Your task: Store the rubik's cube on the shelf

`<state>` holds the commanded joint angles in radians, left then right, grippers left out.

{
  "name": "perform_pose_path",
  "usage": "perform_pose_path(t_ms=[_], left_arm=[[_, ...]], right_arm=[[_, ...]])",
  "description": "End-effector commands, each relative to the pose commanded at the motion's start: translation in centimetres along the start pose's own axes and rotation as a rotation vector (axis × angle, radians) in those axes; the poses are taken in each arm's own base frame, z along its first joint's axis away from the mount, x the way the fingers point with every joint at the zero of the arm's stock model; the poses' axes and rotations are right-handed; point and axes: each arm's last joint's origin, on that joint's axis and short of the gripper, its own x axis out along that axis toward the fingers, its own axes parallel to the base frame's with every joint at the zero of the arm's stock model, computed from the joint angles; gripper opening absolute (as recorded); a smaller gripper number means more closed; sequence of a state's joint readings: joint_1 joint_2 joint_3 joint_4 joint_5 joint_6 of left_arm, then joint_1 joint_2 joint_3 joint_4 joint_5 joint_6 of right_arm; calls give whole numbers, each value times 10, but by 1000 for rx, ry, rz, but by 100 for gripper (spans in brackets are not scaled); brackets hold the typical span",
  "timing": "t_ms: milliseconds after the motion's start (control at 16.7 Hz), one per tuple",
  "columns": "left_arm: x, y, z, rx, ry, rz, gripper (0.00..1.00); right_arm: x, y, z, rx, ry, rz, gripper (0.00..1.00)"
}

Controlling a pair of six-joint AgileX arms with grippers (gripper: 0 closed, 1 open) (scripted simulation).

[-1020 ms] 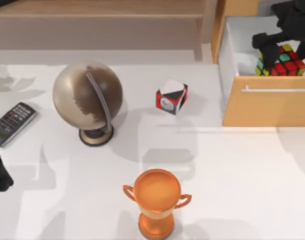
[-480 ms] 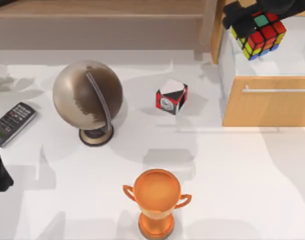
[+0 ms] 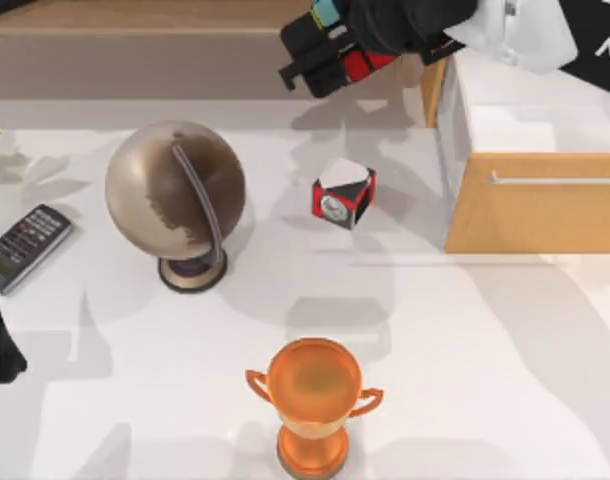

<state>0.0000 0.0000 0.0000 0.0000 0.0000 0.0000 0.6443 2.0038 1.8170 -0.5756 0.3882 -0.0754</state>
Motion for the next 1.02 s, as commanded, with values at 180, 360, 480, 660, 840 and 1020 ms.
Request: perform_pose_path(t_ms=[180,360,480,660,840,1020], left_arm=[[0,0,0,0,0,0,100],[0,0,0,0,0,0,100],[0,0,0,0,0,0,100],[0,0,0,0,0,0,100],[0,0,0,0,0,0,100],[0,0,0,0,0,0,100]], right_arm=[[9,37,-1,41,-182,-53,0],[24,64,-8,115,-350,-113,0],[34,78,-15,176,-450,-155,0],[48,92,-28,274,-577,-215,0],[60,99,-43,363,-672,-266,0],[69,103,-56,424,-728,-302,0]])
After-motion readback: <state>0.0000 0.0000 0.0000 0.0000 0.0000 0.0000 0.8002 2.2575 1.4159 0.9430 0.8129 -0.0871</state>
